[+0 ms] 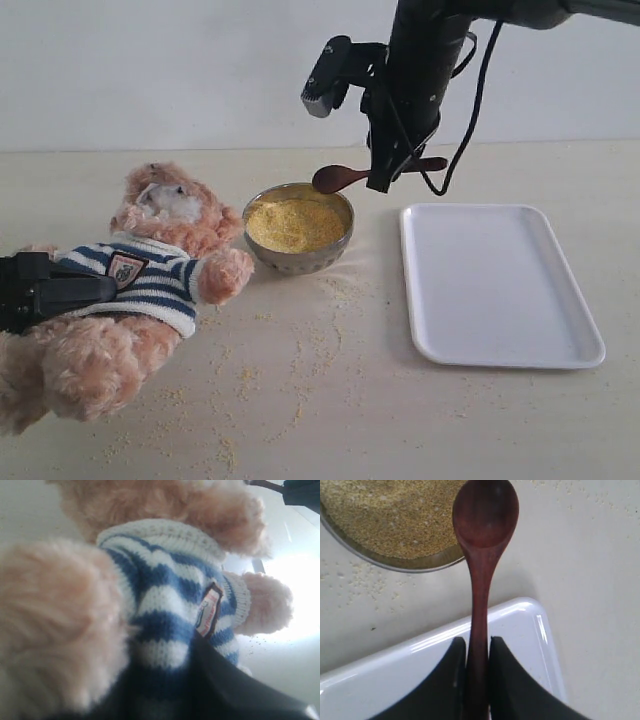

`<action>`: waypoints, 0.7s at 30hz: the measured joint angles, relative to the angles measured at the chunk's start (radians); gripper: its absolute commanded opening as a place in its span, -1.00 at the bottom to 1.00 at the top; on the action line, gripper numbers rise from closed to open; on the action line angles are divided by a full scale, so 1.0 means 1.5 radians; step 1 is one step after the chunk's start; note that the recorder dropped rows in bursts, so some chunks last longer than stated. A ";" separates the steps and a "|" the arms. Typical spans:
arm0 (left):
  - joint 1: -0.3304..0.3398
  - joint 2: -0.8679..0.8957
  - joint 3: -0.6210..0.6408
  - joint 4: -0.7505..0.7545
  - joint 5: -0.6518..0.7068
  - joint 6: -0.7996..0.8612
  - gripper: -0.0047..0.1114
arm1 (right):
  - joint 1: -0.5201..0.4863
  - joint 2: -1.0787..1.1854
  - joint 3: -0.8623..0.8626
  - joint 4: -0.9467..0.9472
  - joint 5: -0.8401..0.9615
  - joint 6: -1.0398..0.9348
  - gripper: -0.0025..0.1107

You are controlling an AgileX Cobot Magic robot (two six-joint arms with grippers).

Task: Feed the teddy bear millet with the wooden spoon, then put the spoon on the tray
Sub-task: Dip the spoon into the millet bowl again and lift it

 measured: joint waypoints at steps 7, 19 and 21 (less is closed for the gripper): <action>0.000 0.000 0.000 -0.012 -0.009 0.000 -0.83 | 0.046 0.020 -0.003 -0.064 -0.046 0.000 -0.96; 0.000 0.000 0.000 -0.036 -0.024 0.021 -0.83 | 0.083 0.071 -0.004 -0.112 -0.057 0.011 -0.96; 0.000 0.000 0.000 -0.036 -0.024 0.022 -0.83 | 0.083 0.073 -0.004 -0.111 -0.057 0.013 -0.96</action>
